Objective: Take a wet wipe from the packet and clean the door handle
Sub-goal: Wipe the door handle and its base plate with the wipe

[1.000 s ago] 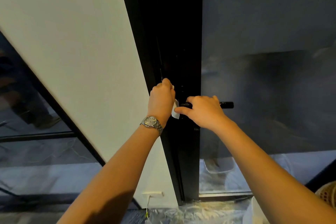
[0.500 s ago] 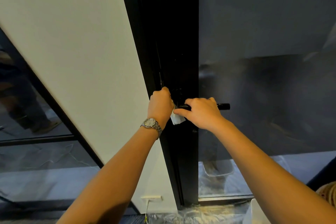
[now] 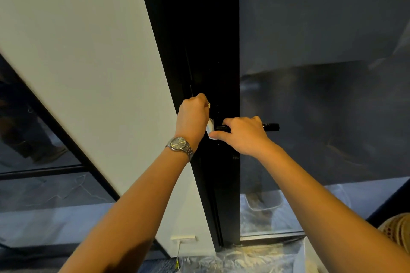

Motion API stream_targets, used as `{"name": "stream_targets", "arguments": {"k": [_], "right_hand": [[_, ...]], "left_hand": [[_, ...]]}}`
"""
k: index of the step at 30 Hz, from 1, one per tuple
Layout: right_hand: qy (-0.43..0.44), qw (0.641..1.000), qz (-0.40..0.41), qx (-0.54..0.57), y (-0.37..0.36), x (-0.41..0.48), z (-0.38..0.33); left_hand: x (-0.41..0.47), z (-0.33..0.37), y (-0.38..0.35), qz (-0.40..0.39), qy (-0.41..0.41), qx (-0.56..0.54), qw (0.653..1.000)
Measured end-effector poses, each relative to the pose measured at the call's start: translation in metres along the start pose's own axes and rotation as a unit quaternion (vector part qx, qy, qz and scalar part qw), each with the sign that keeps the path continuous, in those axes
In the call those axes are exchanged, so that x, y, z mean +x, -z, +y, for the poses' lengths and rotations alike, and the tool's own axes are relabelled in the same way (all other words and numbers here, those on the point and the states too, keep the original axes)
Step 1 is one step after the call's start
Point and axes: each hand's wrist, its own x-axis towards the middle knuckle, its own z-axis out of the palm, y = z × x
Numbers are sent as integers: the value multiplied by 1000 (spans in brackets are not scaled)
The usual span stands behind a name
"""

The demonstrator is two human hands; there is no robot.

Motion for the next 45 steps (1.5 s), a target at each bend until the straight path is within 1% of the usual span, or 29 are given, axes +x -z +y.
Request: {"name": "stream_targets", "arguments": {"k": [3,9,13,16,19,22,24,26,28,33,38,43,45], "right_hand": [[1,1000,5,-4,-1,-1,-1],[8,1000,2,-13,1,-1,-1],[7,1000,-8,-21,3,-1,-3],[13,999,-19,-26,4,-1,0],[19,999,-32,-31,6,-1,1],[22,998,-35,-41,6,0,1],[30,998,-32,-46,5,1,3],[35,998,-34,-49,3,2,4],[38,997,-31,-54,2,4,5],[33,998,-27,-46,1,5,7],[37,998,-8,-57,0,2,5],[32,998,-12,-50,1,-1,4],[28,998,-13,-52,2,-1,3]], "left_hand": [[-6,-4,-4,-2,24,-11,1000],[-11,-5,-4,-42,55,8,998],[-8,-3,1,-88,36,76,993],[-4,-3,3,-76,12,92,993],[-12,-9,-4,-47,-9,58,997],[-33,-15,-19,12,26,-44,999],[-47,-20,-34,7,56,-89,994],[-56,-25,-51,-5,73,-107,992],[-58,-27,-61,12,87,-133,987],[-63,-23,-78,-8,58,-139,989],[-66,-17,-79,21,106,-169,980],[-74,-16,-82,13,162,-176,971],[-72,-20,-82,9,193,-195,962]]}}
